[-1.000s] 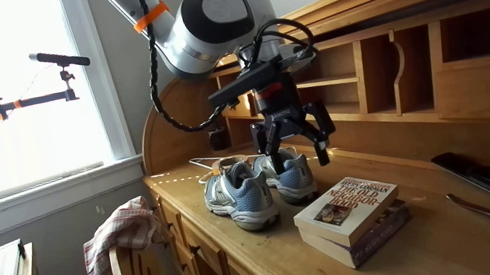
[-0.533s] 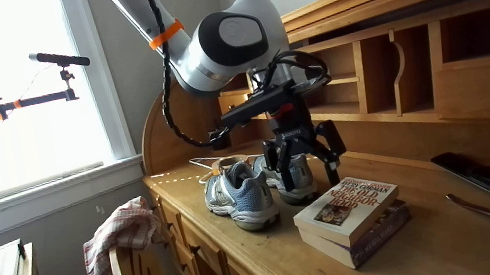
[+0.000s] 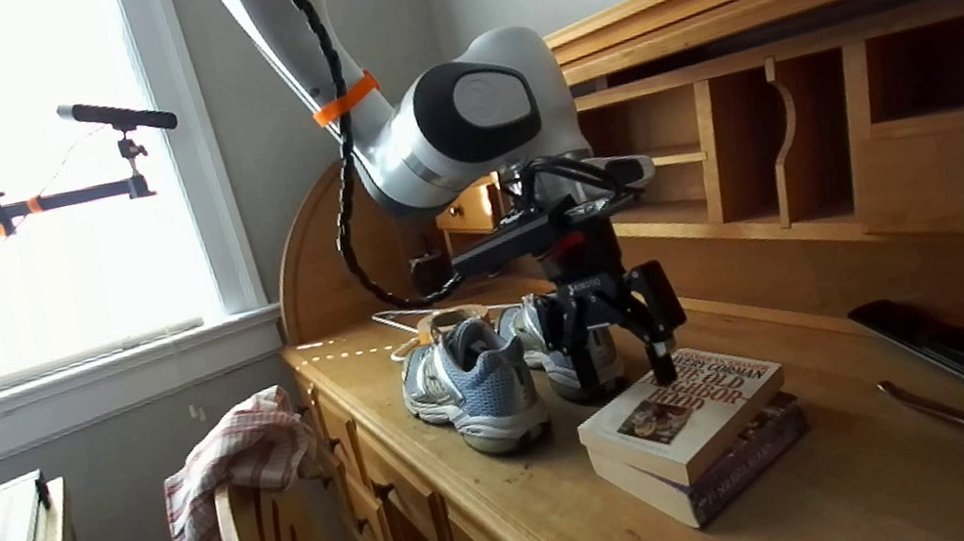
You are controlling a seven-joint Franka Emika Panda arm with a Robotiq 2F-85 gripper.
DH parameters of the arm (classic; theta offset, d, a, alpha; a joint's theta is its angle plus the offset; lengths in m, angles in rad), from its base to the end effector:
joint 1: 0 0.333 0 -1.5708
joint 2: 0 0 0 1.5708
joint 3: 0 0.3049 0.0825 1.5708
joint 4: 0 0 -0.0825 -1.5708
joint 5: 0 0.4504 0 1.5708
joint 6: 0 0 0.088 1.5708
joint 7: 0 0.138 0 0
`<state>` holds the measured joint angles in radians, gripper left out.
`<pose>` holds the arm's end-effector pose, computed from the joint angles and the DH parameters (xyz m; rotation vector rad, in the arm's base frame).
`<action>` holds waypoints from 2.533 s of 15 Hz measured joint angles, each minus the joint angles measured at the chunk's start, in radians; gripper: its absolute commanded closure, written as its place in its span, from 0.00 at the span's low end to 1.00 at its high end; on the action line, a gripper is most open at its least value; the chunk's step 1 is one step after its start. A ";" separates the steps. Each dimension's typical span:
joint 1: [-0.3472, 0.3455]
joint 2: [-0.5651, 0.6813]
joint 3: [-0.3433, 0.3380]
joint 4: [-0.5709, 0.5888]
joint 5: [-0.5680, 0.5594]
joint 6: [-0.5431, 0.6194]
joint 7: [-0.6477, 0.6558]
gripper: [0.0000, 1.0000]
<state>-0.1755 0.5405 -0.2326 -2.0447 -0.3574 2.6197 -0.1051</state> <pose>0.5770 -0.2565 0.0869 2.8404 0.0570 -0.0645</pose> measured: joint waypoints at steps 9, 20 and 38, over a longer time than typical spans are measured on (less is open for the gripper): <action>0.021 0.069 -0.026 0.006 -0.007 0.105 0.016 0.16; 0.087 0.075 -0.106 0.035 -0.048 0.110 0.017 0.90; 0.089 0.082 -0.111 0.045 -0.049 0.111 0.018 0.59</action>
<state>-0.0863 0.6230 -0.3438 -1.9999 -0.4064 2.7304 -0.0876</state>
